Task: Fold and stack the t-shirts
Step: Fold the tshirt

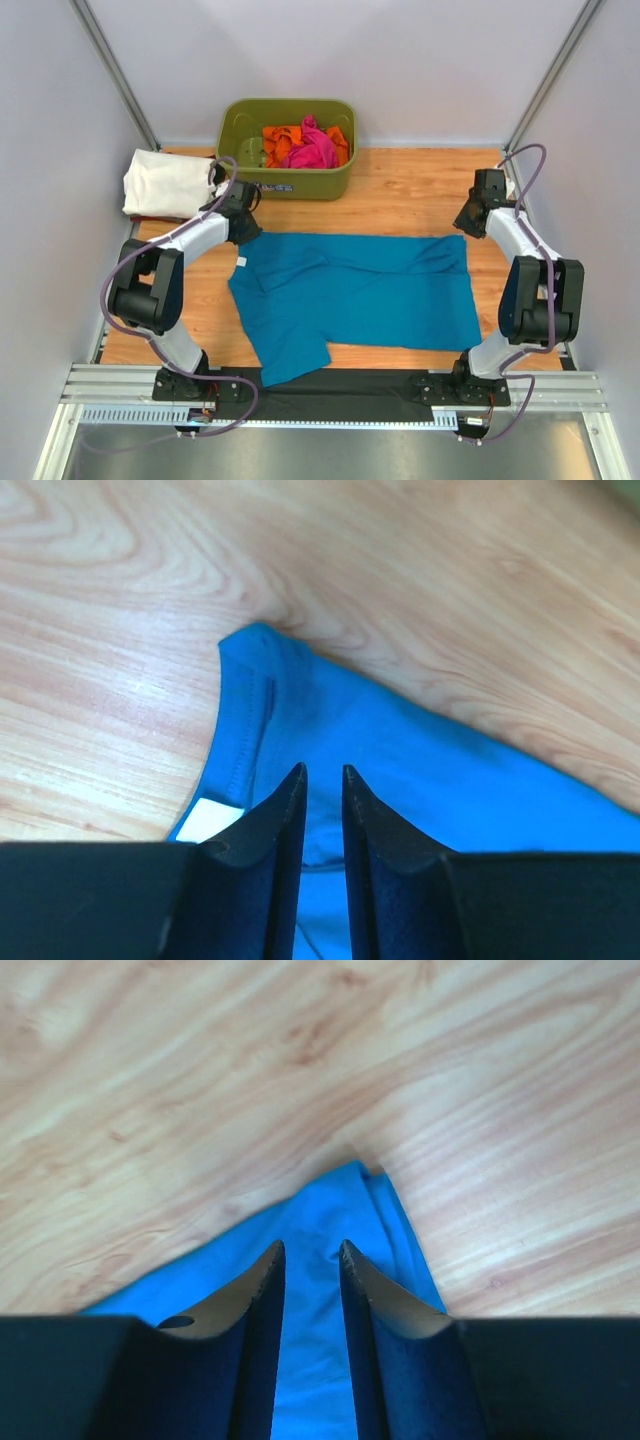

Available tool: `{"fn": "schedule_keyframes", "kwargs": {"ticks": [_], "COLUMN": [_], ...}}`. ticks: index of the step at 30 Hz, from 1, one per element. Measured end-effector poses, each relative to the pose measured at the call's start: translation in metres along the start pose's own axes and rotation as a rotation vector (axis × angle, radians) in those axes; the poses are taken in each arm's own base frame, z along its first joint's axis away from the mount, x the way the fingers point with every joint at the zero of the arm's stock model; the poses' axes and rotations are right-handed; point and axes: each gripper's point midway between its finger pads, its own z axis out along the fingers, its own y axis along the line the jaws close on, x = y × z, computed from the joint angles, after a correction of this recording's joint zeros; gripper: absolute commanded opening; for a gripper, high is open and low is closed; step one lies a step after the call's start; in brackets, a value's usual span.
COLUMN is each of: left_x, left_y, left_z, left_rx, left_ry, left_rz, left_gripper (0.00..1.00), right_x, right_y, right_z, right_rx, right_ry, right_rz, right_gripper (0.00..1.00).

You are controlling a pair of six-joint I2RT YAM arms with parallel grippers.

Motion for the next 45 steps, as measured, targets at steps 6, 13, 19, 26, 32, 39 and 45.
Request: {"fn": "schedule_keyframes", "kwargs": {"ticks": [6,13,19,26,32,39,45], "left_x": [-0.028,-0.03,-0.007,0.011,0.0,-0.011,-0.011], "left_y": [-0.017,-0.029,-0.028,-0.023,-0.035,-0.045,-0.047], "left_z": [-0.033,-0.028,0.007,0.035,0.044,0.053,0.053], "left_rx": [0.098,0.147,0.103,0.041,0.036,0.036,0.052], "left_ry": [-0.085,-0.084,0.006,0.076,0.071,0.061,0.058], "left_rz": [0.034,0.043,0.036,0.009,-0.016,-0.028,-0.02], "left_gripper": [0.29,0.14,0.11,0.1,0.1,0.09,0.13], "right_x": [-0.012,0.028,0.036,0.024,0.012,-0.01,-0.021], "right_y": [0.011,-0.005,-0.015,-0.018,-0.013,-0.007,0.002], "right_z": [-0.003,0.039,0.049,0.059,0.068,0.083,0.091], "right_rx": [-0.047,0.051,0.119,0.176,0.188,0.182,0.141], "right_ry": [-0.029,0.123,0.164,0.174,0.172,0.149,0.144], "right_rz": [0.005,-0.008,-0.018,-0.026,-0.028,-0.031,-0.037], "right_gripper": [0.1,0.0,0.0,0.0,0.0,0.0,0.05]}}
